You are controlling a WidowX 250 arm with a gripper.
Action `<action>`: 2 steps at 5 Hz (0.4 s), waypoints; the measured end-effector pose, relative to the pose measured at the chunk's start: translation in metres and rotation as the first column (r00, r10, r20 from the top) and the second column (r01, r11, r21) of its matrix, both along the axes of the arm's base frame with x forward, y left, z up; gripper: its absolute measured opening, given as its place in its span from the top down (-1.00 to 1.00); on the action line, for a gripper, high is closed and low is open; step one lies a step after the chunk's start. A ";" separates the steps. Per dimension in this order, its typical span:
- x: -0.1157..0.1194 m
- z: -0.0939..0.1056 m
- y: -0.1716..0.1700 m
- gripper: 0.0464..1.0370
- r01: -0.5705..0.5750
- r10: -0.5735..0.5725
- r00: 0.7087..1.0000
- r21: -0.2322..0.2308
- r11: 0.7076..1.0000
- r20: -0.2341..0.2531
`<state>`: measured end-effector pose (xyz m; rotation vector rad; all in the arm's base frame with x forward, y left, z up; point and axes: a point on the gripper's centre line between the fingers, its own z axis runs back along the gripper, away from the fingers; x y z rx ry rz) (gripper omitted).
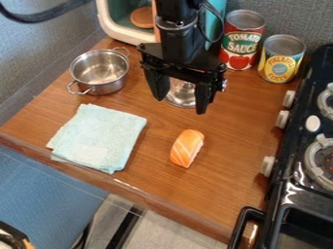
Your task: Move the silver pot over the blue cloth
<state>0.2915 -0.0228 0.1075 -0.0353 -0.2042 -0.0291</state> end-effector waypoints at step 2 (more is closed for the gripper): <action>0.018 -0.015 0.016 -0.93 -0.052 0.053 0.998 0.018 0.998 -0.036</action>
